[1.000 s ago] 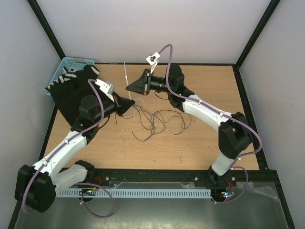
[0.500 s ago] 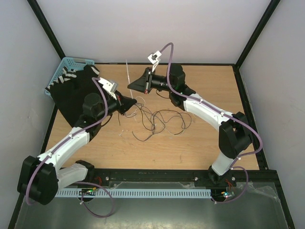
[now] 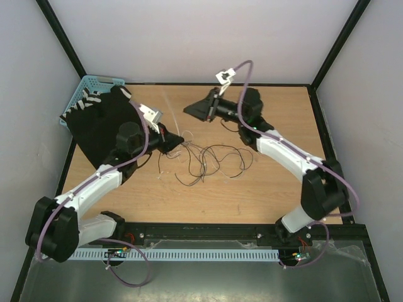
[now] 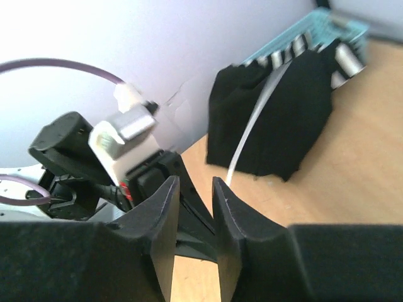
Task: Zip-tie the wires
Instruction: Adjust the ribbon, then place the cable at the center of the board.
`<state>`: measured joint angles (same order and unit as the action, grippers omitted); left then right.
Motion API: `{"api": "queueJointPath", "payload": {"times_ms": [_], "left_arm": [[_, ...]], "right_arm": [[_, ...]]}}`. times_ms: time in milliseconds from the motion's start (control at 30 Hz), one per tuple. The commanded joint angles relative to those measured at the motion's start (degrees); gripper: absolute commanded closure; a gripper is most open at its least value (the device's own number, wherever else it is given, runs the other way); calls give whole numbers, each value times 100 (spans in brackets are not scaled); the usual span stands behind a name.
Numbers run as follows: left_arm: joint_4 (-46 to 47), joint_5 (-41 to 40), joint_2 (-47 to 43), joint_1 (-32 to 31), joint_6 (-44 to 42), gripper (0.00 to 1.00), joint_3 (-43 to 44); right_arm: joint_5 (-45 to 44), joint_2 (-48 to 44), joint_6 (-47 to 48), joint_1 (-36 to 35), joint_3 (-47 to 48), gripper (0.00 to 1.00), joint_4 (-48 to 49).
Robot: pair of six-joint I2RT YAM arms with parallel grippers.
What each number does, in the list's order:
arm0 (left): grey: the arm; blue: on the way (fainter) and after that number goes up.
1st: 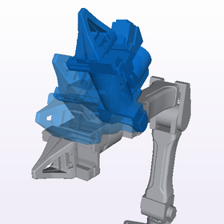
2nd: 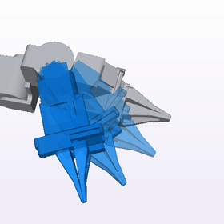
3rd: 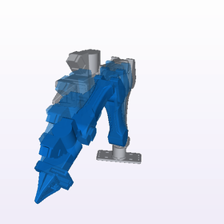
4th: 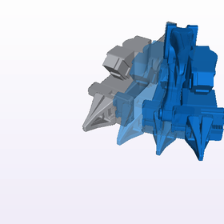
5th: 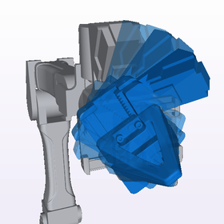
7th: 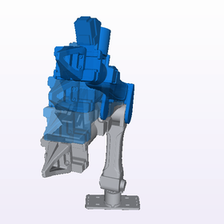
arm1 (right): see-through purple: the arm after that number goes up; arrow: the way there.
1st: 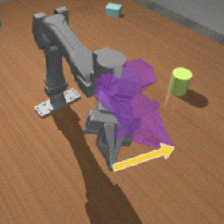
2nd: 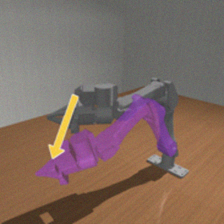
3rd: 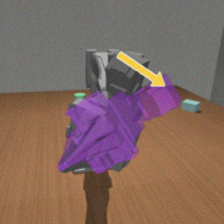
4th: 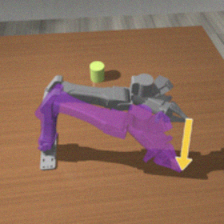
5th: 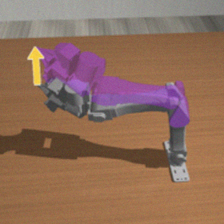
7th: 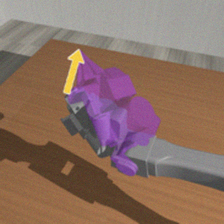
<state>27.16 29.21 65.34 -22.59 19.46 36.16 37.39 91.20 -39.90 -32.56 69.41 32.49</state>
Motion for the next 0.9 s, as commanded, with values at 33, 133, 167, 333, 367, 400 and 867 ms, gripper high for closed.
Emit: {"api": "queueJointPath", "payload": {"times_ms": [33, 133, 167, 333, 367, 400, 867], "left_arm": [[-448, 86, 412, -236, -7, 100, 170], [-448, -68, 696, -501, -62, 100, 409], [-446, -140, 790, -599, -86, 100, 508], [-464, -506, 1563, -1221, -153, 100, 1353], [-465, -521, 1774, -1323, -148, 100, 1593], [-478, -522, 1962, -1414, -159, 100, 1877], [-2019, -382, 4818, -1792, -339, 100, 7244]], "right_arm": [[-253, -1227, 152, 540, -870, 54, 1003], [-314, -1866, 194, 1001, -1514, 46, 994], [-353, -2078, 218, 1174, -1721, 44, 970], [-506, -3185, 522, 2215, -2440, 42, 158], [-572, -3356, 584, 2410, -2576, 41, -6], [-652, -3543, 656, 2613, -2711, 41, -137], [-2526, -4037, 2396, 2979, -2358, 28, -2478]]}}
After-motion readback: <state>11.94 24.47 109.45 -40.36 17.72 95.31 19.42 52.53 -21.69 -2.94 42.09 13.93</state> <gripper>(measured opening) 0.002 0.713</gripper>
